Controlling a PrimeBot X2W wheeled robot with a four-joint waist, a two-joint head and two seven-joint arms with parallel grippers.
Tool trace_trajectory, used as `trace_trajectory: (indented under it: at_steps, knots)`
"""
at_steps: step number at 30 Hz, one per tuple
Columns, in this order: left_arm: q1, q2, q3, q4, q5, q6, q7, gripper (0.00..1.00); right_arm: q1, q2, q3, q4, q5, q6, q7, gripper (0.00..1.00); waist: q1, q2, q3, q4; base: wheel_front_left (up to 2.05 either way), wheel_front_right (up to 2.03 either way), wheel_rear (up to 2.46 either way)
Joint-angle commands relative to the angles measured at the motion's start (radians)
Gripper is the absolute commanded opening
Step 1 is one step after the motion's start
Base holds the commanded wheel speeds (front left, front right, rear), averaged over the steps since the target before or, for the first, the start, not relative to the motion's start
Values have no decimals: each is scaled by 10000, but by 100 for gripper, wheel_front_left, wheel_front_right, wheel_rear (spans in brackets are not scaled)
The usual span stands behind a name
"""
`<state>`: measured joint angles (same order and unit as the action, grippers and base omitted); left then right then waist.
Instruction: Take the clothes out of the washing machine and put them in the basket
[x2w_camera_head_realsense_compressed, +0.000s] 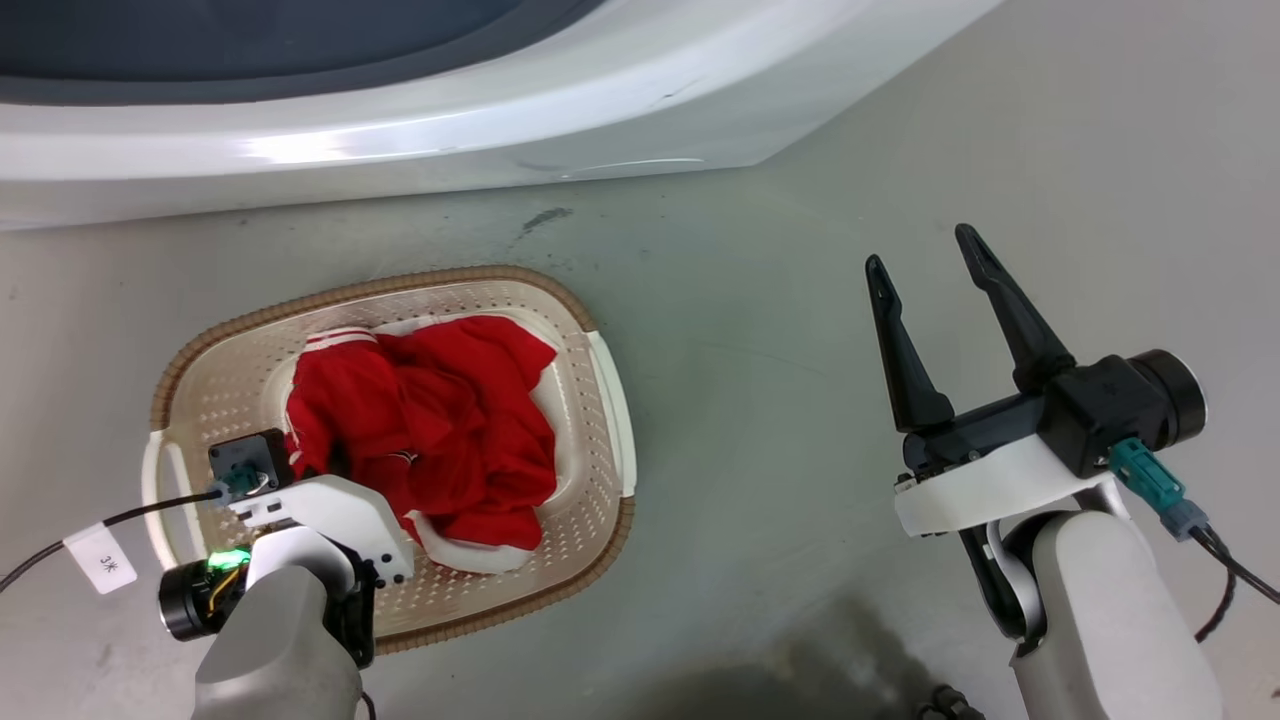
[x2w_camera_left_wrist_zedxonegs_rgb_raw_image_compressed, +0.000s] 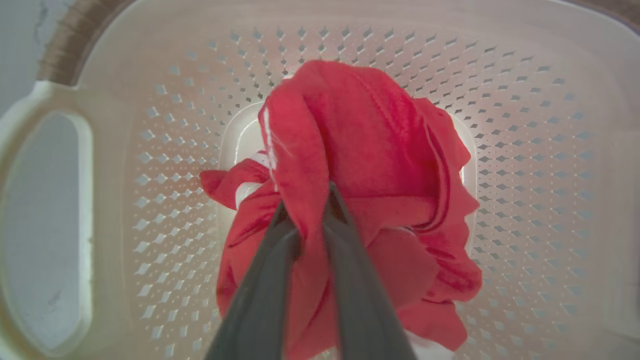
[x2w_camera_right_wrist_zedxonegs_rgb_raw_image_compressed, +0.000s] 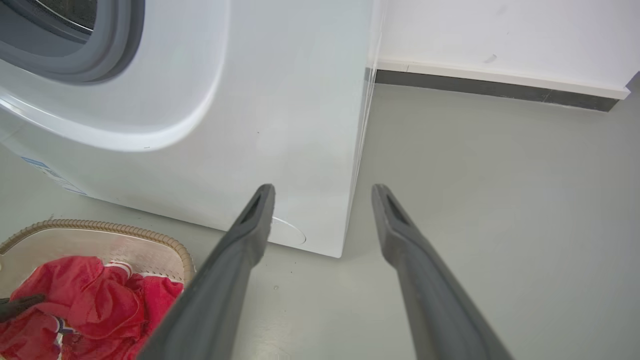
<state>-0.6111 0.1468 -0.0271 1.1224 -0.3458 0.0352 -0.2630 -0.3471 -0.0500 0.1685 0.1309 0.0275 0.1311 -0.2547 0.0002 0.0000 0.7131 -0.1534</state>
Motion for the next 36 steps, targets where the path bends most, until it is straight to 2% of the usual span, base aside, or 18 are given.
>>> trace_trajectory:
  at_steps: [1, 2, 3, 7, 12, 23, 27, 29, 36]
  knots:
    - [-129, 8, 59, 132, -19, 10, -22, 45, -163, -4, 14, 104, 113, -7, -66, 100, -2, 0, -15, -118, 0, 0, 0]
    - [-107, 45, 102, 246, -50, -3, -22, 91, -181, -8, 10, 178, 138, -7, -77, 100, -2, 0, -96, -147, 0, 0, 0]
    - [-42, 64, 173, 304, -104, 5, -22, 100, -182, -4, 4, 258, 162, -7, -94, 100, -2, 0, -233, -168, 0, 0, 0]
    - [390, -14, 220, 238, -10, -46, -23, 100, -12, -8, -70, 475, 276, -7, -102, 100, -2, 0, -1003, -135, 0, 0, 0]
    - [1117, -167, 292, -750, 245, -237, -23, 100, 444, -8, -293, 576, 137, -7, -102, 100, -2, 0, -2338, 69, 0, 0, 0]
    - [2754, -764, 694, -3971, 1063, -484, -24, 100, 1587, -6, -928, 570, -333, -7, -57, 100, -2, 0, -4577, 529, 0, 0, 0]
    - [3155, -875, 635, -5334, 1480, -464, -24, 100, 1917, -6, -1138, 402, -437, -7, 49, 100, -2, 0, -5114, 598, 0, 0, 0]
    - [3400, -930, 460, -6447, 1795, -352, -26, 100, 2154, -8, -1225, 241, -478, -7, 144, 100, -2, 0, -5443, 632, 0, 0, 0]
    - [4014, -956, 95, -8541, 2444, -224, -24, 100, 2595, -8, -1321, -79, -616, -7, 334, 100, -2, 0, -6135, 699, 0, 0, 0]
